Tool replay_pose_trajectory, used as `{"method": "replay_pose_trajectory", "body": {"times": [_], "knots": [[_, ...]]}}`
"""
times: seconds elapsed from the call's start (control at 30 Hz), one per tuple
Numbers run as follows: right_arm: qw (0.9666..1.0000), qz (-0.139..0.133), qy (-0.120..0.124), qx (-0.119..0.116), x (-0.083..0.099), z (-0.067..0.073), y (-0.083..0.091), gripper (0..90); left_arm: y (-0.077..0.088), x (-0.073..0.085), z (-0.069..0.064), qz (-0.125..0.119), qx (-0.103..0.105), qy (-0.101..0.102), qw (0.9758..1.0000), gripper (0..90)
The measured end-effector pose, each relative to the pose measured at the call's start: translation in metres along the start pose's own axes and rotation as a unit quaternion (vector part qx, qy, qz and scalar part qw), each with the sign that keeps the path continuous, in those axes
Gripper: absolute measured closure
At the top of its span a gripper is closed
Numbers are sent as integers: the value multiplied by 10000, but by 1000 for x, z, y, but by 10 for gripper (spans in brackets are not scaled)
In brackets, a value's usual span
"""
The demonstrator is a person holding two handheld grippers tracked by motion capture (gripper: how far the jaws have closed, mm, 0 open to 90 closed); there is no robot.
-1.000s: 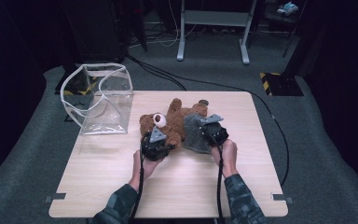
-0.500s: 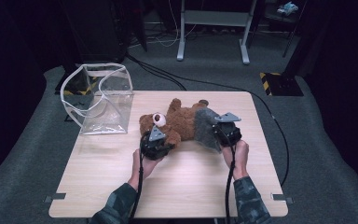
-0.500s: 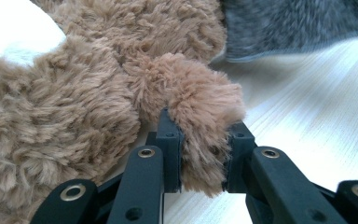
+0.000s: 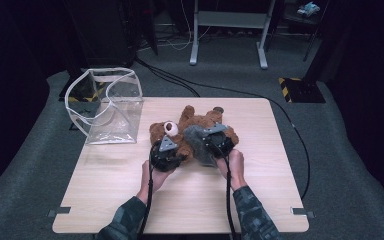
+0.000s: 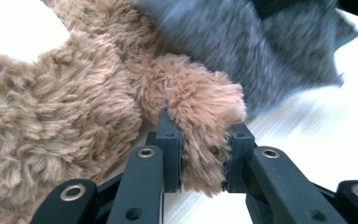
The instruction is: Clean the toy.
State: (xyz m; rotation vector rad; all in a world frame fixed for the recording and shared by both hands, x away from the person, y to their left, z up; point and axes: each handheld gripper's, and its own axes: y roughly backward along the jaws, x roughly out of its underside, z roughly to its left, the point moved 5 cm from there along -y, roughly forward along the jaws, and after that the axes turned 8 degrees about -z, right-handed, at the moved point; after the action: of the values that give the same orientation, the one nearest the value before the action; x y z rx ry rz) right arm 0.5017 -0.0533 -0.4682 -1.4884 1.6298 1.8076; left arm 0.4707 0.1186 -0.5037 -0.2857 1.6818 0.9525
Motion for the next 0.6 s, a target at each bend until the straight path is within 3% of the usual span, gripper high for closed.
{"method": "replay_pose_trajectory", "body": {"times": [0.23, 0.33, 0.37, 0.43, 0.5, 0.57, 0.6], "knots": [[9958, 117, -413, 806, 25, -63, 16, 792, 1, 1, 1, -11, -16, 23, 10000, 735], [9927, 150, -542, 1069, 33, -78, 22, 791, 1, 1, 1, -17, -23, 28, 10000, 734], [9929, 83, -573, 1042, 33, -80, 26, 791, 1, 1, 1, -18, -26, 23, 10000, 734], [9941, -37, -499, 957, 30, -76, 32, 791, 1, 1, 1, -18, -26, 36, 10000, 733], [9966, -203, -417, 684, 22, -60, 36, 791, 1, 0, 2, -25, -22, 20, 10000, 732], [9987, -318, -248, 312, 12, -38, 35, 791, 1, 0, 2, -26, -13, 41, 10000, 729], [9991, -411, -130, -16, 5, -22, 33, 791, 1, 0, 2, -26, -9, 42, 10000, 728]]}}
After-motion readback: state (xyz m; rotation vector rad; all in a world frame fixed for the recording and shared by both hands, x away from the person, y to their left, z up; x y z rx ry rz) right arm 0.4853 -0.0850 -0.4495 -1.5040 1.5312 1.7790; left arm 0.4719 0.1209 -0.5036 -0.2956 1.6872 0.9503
